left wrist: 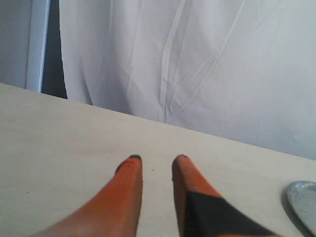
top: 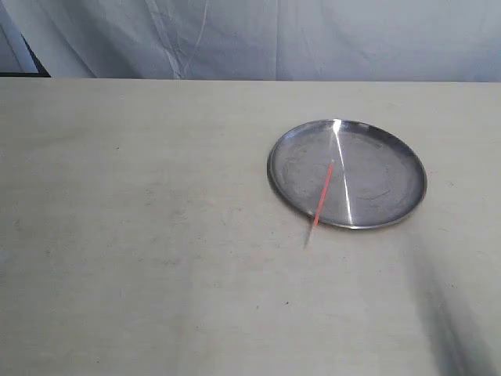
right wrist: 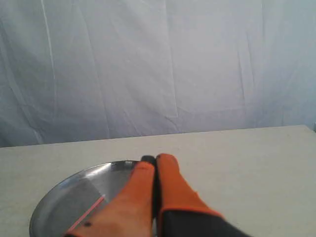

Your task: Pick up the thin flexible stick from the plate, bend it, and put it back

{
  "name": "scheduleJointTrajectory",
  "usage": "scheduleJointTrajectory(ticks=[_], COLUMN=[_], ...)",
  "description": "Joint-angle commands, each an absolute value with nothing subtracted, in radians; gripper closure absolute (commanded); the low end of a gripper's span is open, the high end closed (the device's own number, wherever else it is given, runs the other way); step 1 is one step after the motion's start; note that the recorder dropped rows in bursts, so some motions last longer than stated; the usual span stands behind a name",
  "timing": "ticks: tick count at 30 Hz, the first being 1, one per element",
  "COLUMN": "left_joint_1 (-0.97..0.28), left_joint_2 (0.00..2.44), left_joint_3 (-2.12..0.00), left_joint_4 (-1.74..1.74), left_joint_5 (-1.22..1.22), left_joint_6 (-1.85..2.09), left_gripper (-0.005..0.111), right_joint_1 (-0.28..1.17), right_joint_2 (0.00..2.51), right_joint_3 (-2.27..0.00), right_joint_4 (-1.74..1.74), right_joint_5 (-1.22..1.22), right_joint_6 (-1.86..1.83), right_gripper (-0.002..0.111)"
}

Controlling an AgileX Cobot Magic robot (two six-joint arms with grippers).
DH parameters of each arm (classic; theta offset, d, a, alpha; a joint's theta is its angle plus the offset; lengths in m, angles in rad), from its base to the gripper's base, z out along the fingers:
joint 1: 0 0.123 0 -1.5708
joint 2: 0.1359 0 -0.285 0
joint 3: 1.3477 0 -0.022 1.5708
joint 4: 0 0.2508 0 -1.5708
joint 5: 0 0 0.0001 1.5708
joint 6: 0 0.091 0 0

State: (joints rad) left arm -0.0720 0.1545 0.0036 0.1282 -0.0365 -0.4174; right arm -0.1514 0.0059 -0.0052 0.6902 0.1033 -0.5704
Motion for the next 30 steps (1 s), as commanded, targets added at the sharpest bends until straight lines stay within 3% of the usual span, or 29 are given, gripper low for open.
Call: scheduleJointTrajectory(ticks=[1, 8, 19, 21, 25, 30], left_joint_1=[-0.072, -0.072, -0.072, -0.072, -0.072, -0.072], left_joint_2=[0.147, 0.147, 0.147, 0.147, 0.147, 0.147], left_joint_3=[0.0, 0.0, 0.0, 0.0, 0.0, 0.0], left_joint_4=[0.135, 0.135, 0.135, 0.135, 0.135, 0.135], left_joint_5=[-0.045, -0.045, -0.045, -0.045, -0.045, -0.045], left_joint_6=[-0.416, -0.416, -0.416, -0.416, -0.416, -0.416], left_gripper=[0.083, 0.083, 0.083, 0.083, 0.083, 0.083], right_joint_1=[-0.148, -0.148, -0.148, -0.148, -0.148, -0.148], right_joint_2=[0.0, 0.0, 0.0, 0.0, 0.072, 0.489], right_joint_3=[0.0, -0.008, -0.098, -0.156, -0.312, -0.57], right_joint_4=[0.724, 1.34, 1.395, 1.321, 0.85, 0.544], right_joint_5=[0.025, -0.133, -0.187, -0.136, -0.043, 0.228], right_joint_6=[-0.574, -0.248, -0.126, -0.125, -0.162, -0.166], right_gripper=[0.108, 0.108, 0.108, 0.108, 0.108, 0.108])
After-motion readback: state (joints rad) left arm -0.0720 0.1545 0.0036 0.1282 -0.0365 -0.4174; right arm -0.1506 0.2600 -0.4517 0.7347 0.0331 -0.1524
